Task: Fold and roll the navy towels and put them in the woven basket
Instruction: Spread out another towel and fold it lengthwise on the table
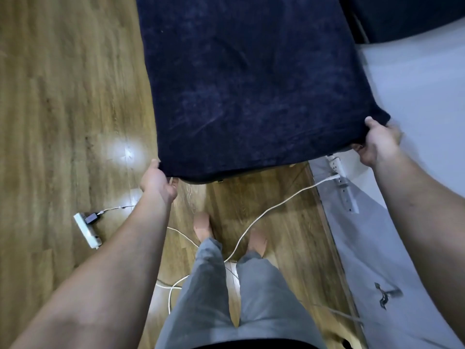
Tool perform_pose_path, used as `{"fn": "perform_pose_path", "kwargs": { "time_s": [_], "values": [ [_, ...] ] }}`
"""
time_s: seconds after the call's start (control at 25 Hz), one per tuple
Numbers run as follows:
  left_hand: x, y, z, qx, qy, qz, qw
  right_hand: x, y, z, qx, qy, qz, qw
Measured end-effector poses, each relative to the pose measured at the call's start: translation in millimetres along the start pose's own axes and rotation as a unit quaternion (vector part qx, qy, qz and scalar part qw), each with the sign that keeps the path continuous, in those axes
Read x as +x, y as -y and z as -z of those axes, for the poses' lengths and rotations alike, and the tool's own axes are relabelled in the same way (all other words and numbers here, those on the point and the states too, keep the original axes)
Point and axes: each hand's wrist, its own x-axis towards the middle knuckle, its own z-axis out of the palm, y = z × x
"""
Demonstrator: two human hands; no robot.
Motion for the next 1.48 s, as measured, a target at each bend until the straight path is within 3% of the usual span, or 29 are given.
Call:
{"fn": "perform_pose_path", "kwargs": {
  "time_s": [0.24,0.56,0.72,0.92,1.16,1.48],
  "values": [
    [-29,-29,-4,-0.140,0.054,-0.033,0.988,-5,23,-3,0.085,0.076,-0.068,0.991],
    [-60,-73,-22,-0.176,0.060,-0.079,0.979,-24,74,-6,0.175,0.130,-0.084,0.972],
    [-72,-95,-35,-0.137,0.091,-0.092,0.982,-18,95,-12,0.200,0.138,-0.081,0.967],
    [-81,-110,-54,-0.043,0.097,-0.124,0.987,-25,107,-30,0.152,0.145,-0.045,0.977],
    [-78,-136,-74,0.067,0.065,-0.185,0.978,-19,122,-53,0.158,0.157,-0.032,0.974],
    [-53,-192,-103,0.112,0.093,-0.197,0.969,-30,151,-96,0.146,0.152,0.011,0.977]
  ]
}}
